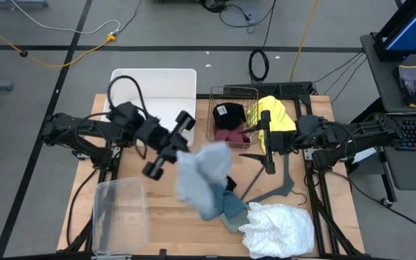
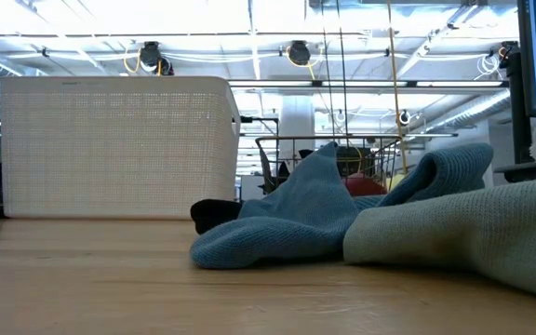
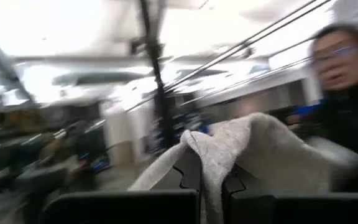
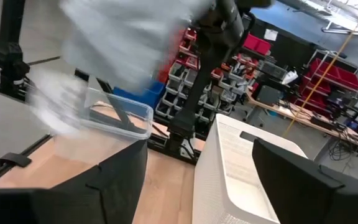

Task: Pick & Place Cloths
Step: Put the gray boxers into the gold wire basket

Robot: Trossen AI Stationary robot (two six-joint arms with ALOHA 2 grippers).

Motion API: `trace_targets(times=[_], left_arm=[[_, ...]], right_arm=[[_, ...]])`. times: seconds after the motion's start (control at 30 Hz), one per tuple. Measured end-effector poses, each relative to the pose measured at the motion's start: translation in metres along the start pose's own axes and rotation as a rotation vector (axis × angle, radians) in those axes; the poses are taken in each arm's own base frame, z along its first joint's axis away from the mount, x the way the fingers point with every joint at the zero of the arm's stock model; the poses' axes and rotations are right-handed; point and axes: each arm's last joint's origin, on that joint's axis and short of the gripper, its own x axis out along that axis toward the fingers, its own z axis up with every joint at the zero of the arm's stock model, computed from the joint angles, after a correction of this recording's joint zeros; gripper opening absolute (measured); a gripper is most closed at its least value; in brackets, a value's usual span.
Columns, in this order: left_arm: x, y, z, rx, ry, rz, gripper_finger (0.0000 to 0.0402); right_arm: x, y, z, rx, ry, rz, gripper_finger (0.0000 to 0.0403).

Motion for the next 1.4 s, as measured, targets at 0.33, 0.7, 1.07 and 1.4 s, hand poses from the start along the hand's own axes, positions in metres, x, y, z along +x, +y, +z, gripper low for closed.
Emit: trace_targets(times=[0.33,0.7,1.07,1.4], left_arm=[[0.002,-0.007,0.006,0.020,-0.064,-0.111,0.0000],[0.002,-0.004,-0.001,-0.022,-0.004,-0.002,0.0000],[0.004,0.005,-0.020,-0.095,0.118,0.223,0.0000],[0.008,0.012,-0.044,-0.141,0.200,0.393,0.0000]], right_arm=[[0.000,0.000,0.000,0.001,-0.006,0.004,0.0290],[0.000,0.001,0.005,0.060,-0.081,0.092,0.0291],[-0.001,-0.002,0.015,0.253,-0.171,0.080,0.0301],[0.010,0.000,0.013,0.299,-0.195,0.077,0.0305]])
